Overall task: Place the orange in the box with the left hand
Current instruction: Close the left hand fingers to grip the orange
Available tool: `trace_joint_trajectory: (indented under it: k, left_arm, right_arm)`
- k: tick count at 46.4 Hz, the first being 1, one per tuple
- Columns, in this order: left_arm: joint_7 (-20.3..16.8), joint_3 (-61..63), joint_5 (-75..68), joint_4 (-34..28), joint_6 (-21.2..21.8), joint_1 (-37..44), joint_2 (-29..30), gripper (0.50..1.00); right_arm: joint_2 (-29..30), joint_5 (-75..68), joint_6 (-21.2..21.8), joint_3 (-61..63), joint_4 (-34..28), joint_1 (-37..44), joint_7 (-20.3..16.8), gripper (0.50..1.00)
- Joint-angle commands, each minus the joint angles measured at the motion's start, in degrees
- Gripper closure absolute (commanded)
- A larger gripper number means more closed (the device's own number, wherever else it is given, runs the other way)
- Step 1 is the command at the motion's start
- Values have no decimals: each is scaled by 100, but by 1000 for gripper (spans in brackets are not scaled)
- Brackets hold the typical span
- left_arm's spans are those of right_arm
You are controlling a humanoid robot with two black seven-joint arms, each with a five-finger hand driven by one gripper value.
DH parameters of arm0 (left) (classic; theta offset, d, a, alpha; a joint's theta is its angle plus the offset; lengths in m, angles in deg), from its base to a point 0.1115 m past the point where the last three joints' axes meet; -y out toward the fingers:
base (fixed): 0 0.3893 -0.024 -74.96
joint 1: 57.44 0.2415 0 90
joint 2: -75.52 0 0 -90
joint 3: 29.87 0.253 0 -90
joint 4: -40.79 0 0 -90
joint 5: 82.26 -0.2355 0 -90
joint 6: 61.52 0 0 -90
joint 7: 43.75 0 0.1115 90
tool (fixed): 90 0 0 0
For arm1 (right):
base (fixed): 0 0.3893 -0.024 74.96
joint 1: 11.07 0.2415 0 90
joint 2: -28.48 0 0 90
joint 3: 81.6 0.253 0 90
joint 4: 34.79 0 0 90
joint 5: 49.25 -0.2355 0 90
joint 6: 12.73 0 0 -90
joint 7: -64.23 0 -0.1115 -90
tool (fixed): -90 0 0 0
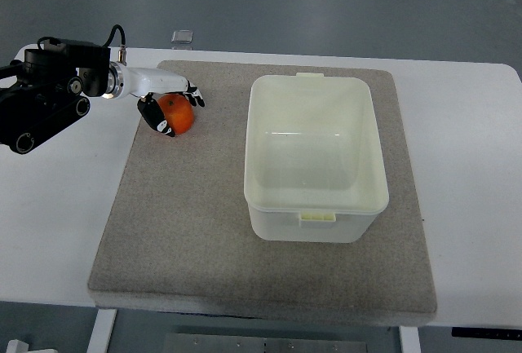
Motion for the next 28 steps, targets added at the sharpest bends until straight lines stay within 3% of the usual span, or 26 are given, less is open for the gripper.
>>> trace_joint_trajectory:
  k: [1, 21, 26, 28]
  left_arm:
    - [0, 9, -9, -7, -3, -2, -1, 681]
    - [-9, 9, -352, -7, -12, -2, 26, 684]
    - [-9, 9, -369, -7, -12, 6, 26, 737]
    - [-9, 9, -395, -7, -12, 6, 26, 780]
  right_arm:
    - [0, 0, 0, 0, 0, 0, 0, 556]
    - [0, 0, 0, 0, 0, 0, 0, 556]
    - [0, 0, 0, 0, 0, 0, 0, 556]
    - [0, 0, 0, 0, 0, 0, 0, 556]
